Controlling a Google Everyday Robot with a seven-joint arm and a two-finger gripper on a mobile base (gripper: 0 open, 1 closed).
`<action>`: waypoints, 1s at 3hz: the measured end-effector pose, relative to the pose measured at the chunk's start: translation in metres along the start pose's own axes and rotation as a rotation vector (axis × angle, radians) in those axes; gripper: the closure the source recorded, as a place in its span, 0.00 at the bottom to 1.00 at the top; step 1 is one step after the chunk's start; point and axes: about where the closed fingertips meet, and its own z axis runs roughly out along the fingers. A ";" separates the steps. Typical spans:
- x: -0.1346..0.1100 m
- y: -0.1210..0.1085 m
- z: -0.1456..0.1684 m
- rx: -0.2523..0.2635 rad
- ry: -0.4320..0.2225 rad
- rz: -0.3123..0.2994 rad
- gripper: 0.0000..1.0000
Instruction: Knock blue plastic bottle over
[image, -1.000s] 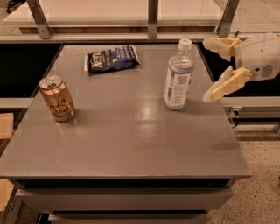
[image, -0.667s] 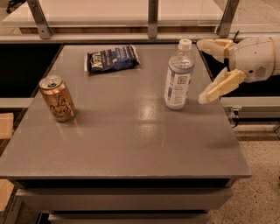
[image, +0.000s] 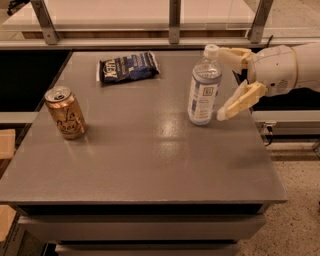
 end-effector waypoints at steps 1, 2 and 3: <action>0.002 -0.005 0.008 -0.024 -0.016 0.001 0.00; 0.008 -0.014 0.015 -0.052 -0.014 0.016 0.00; 0.018 -0.027 0.026 -0.094 -0.011 0.044 0.00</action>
Offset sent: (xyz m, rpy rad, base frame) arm 0.0410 0.0104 -0.0184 -0.0088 0.0756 0.0759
